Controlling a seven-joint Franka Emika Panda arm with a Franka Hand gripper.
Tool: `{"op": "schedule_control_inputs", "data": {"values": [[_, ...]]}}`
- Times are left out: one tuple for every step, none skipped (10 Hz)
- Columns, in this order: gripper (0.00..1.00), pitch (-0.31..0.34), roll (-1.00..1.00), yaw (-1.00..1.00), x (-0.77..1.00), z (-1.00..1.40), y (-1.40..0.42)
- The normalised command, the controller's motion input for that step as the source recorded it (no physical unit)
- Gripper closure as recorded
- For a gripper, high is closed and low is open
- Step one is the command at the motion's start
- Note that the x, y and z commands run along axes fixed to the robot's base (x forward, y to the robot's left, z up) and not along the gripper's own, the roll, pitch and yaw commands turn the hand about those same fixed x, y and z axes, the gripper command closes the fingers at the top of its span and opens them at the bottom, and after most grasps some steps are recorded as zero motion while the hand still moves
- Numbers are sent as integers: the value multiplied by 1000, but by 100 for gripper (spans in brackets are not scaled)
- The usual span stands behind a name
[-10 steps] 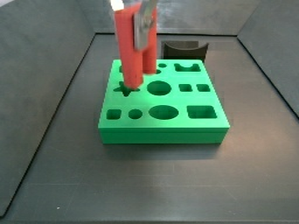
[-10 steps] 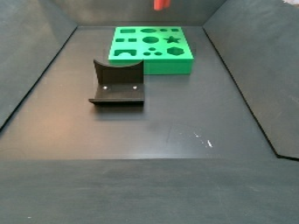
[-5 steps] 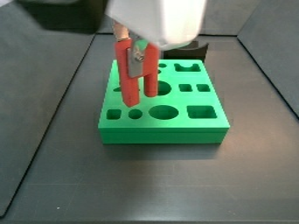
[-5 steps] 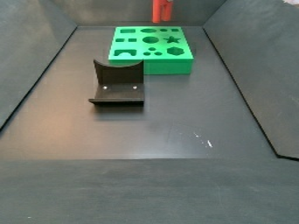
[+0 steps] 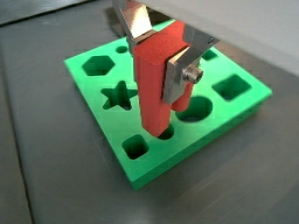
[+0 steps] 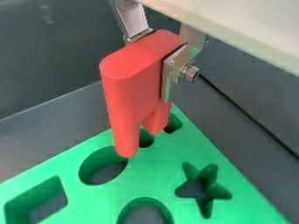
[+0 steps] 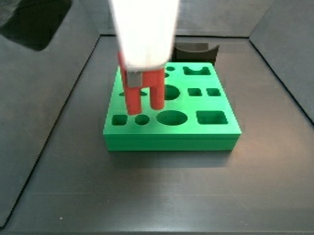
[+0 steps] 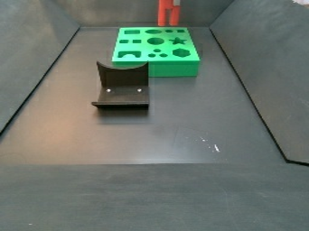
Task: Insert the square-circle object.
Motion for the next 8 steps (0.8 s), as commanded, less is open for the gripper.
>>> {"op": "schedule_control_inputs", "data": {"values": [[100, 16, -30, -957, -106, -409, 0], [100, 0, -79, -600, -454, -271, 0], [100, -23, -21, -503, -557, -191, 0], [100, -31, -73, -366, -497, -149, 0], [100, -77, -113, -180, -526, -74, 0], [100, -76, -76, -51, -266, -86, 0], [100, 0, 0, -71, 0, -217, -9], [100, 56, 0, -126, 289, -294, -11]]}}
